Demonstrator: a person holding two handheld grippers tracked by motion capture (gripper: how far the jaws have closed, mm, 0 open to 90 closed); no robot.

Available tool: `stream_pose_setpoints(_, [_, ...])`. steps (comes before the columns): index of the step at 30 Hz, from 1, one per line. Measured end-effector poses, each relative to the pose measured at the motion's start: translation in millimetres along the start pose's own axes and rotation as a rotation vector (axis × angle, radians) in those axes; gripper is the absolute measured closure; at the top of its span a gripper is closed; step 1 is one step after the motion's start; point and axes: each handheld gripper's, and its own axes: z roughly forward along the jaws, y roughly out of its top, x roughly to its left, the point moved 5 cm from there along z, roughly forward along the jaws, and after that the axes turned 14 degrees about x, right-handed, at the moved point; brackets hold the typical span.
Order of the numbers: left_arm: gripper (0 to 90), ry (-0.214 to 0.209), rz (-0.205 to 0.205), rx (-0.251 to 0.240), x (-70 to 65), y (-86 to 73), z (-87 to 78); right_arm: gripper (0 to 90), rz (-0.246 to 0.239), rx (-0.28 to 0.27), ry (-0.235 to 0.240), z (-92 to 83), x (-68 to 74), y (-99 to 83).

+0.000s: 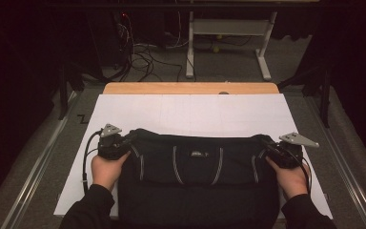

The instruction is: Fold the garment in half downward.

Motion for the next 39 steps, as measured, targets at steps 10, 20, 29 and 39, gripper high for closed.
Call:
stream_pose_setpoints(10, [76.2, 0.017, -0.009, 0.013, 9.8, 12.9, 9.9, 80.5, -0.019, 0.001, -0.037, 9.2, -5.8, 18.0])
stream_pose_setpoints(20, [76.2, 0.044, -0.009, 0.036, 19.7, 28.6, 26.0, 80.4, -0.060, 0.018, -0.085, 23.9, -10.5, 40.9])
stream_pose_setpoints(29, [76.0, 0.053, -0.032, 0.018, 24.1, 45.3, 28.4, 80.3, -0.079, -0.006, -0.139, 24.4, -18.2, 70.0])
stream_pose_setpoints(39, [69.9, 0.072, -0.074, 0.095, 30.6, 39.4, 54.4, 77.2, -0.081, 0.072, -0.146, 55.0, -15.9, 66.7])
